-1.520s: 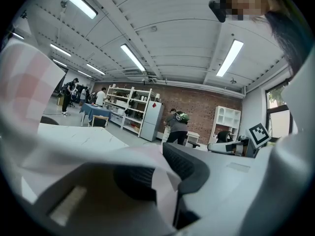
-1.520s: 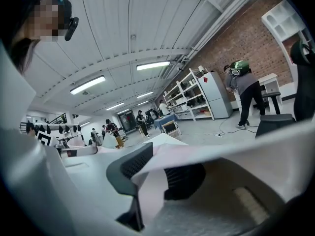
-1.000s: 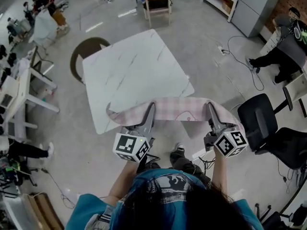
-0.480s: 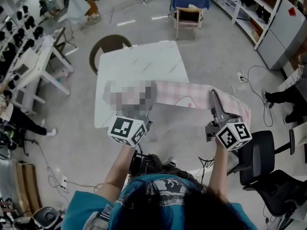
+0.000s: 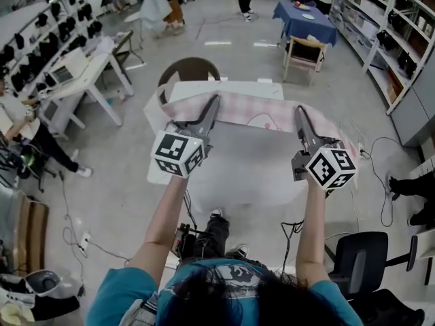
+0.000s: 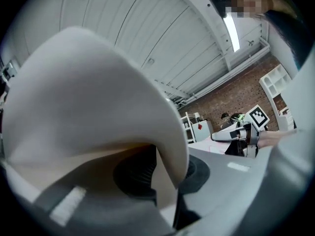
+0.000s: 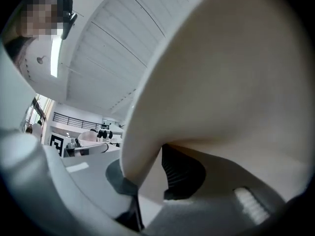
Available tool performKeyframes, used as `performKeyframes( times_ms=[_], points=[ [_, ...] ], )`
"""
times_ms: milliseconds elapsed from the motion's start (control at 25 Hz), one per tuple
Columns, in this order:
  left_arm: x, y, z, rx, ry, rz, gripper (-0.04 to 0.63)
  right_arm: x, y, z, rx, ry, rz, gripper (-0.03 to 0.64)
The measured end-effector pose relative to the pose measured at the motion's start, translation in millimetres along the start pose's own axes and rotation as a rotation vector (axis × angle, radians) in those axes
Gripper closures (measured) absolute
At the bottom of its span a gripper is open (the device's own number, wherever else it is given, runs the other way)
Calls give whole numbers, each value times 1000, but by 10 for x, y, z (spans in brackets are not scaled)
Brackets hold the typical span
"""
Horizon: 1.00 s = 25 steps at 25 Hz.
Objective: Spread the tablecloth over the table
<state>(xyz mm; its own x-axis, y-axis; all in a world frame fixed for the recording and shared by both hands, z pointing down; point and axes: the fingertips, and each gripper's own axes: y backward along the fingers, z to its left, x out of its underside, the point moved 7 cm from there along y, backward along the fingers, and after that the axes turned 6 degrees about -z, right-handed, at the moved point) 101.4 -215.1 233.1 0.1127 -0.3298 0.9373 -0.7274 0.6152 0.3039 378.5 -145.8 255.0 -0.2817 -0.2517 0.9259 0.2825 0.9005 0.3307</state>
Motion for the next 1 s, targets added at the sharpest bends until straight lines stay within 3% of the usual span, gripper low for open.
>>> performKeyframes(
  times_ms=[720, 880, 1000],
  points=[
    [-177, -1101, 1924, -2, -60, -57, 523, -119, -2394, -214, -111, 39, -12, 545],
    [-194, -1432, 2383, 1, -114, -94, 523, -142, -2960, -291, -117, 33, -25, 545],
    [-253, -1694, 2728, -15, -194, -149, 525, -211, -3413, -326, -119, 85, -43, 546]
  ],
)
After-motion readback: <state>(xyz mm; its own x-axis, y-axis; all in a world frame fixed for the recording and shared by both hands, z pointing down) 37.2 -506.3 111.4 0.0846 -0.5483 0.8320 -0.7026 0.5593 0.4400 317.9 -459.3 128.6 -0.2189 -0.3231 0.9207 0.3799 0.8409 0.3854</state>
